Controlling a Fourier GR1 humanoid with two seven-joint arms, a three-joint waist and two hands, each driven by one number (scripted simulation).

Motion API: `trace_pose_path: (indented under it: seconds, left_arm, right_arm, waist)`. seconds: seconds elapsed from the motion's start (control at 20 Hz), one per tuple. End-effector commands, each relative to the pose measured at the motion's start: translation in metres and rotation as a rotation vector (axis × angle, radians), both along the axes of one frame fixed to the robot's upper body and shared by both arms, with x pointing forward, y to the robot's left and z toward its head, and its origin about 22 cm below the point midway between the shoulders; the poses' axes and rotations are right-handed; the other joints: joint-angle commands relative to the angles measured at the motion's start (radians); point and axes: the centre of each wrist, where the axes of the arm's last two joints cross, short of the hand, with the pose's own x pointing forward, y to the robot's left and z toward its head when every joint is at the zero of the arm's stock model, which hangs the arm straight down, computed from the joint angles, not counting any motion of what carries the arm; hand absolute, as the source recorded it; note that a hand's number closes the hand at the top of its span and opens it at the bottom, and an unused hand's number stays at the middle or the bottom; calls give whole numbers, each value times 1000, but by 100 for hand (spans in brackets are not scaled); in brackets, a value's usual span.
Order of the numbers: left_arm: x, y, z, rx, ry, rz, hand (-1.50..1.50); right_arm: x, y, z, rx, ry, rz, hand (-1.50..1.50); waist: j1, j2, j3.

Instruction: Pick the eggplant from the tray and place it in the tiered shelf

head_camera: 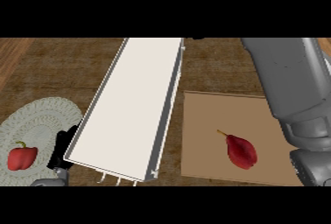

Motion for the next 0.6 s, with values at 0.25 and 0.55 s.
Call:
trace_pose_path:
  seconds: [0.25,0.55]
  left_arm:
    - [22,-6,0,-3,13,-1,0]
    - [8,-11,-7,-1,11,-5,0]
  right_arm:
    - [3,79,-20,-101,-40,92,150]
    - [2,113,-31,-181,-10,96,150]
  waist:
    - [3,8,-2]
    - [17,8,-2]
